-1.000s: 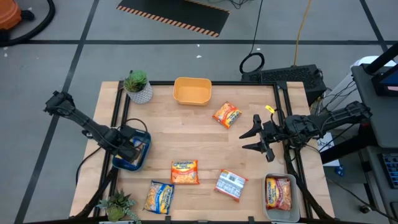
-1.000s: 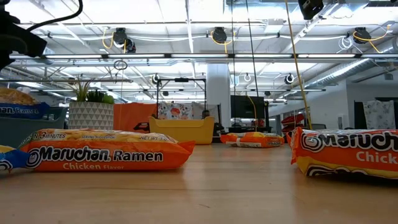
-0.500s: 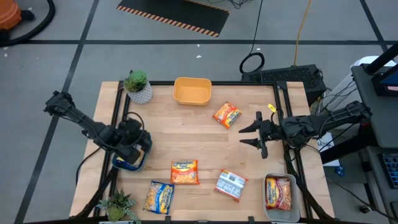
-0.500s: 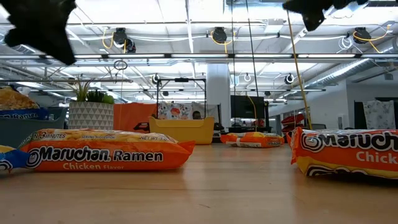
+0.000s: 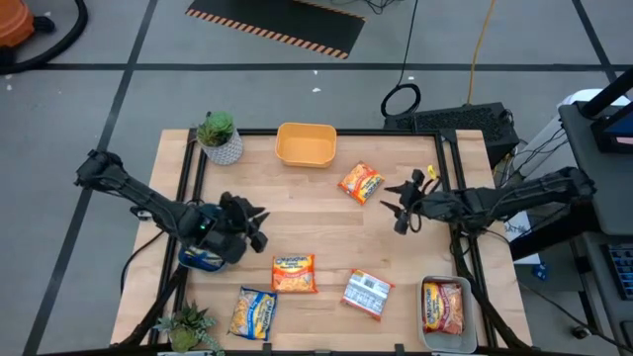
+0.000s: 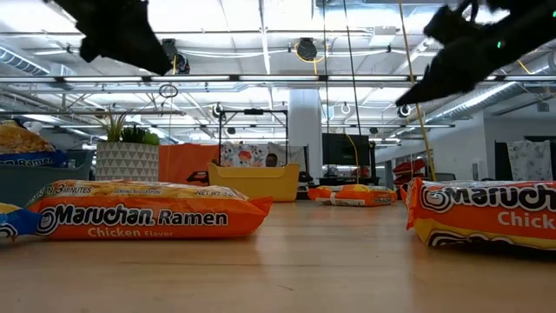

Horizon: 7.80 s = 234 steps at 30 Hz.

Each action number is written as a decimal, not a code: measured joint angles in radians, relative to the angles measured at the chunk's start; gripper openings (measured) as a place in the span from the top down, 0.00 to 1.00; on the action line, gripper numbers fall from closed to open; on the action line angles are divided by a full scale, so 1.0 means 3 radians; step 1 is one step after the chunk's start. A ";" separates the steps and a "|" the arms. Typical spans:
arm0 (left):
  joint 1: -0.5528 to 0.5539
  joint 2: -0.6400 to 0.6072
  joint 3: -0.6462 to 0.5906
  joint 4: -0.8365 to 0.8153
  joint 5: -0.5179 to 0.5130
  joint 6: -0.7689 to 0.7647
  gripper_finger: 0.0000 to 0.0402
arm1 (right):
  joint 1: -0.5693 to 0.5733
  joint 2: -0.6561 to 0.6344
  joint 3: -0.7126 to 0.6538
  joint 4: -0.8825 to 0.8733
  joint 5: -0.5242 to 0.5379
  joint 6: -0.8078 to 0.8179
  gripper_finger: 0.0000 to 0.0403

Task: Sort Maruchan noodles
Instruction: Put the top orange noodle pack into the yellow bin, then put the right orange noodle pack into the yellow bin

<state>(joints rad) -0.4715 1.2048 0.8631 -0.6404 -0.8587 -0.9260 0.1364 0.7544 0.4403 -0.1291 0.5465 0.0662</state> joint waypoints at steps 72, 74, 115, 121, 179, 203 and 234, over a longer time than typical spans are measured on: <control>0.0237 0.0126 0.0000 0.0859 0.0387 0.0902 0.78 | -0.1865 0.2133 -0.0081 0.1829 -0.2099 -0.0944 1.00; 0.0293 0.0126 0.0000 0.0929 0.0366 0.1015 0.78 | -0.1864 0.2113 -0.0081 0.1919 -0.2112 -0.0878 1.00; 0.0810 0.0611 -0.0003 0.1696 0.0953 0.1403 0.78 | -0.1888 0.2342 0.1281 0.2568 -0.2545 -0.1512 1.00; 0.0609 0.0608 -0.0003 0.1668 0.0958 0.1483 0.78 | -0.2014 0.2935 0.1799 0.2572 -0.2627 -0.1597 1.00; 0.0723 0.0608 -0.0001 0.1786 0.0954 0.1798 0.78 | -0.2611 0.3971 0.2510 0.2384 -0.2887 -0.1072 0.84; 0.0723 0.0609 0.0000 0.1795 0.1066 0.1805 0.78 | -0.2503 0.3056 0.2506 0.0968 -0.2788 -0.0975 0.66; 0.0724 0.0609 0.0000 0.1800 0.1291 0.1681 0.78 | -0.0090 0.0550 -0.0092 0.0600 -0.1988 0.0957 0.67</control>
<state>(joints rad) -0.2542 1.3876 0.8631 -0.1005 -0.4713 -0.4217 0.1094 0.9192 0.4127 0.0507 -0.0499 0.3533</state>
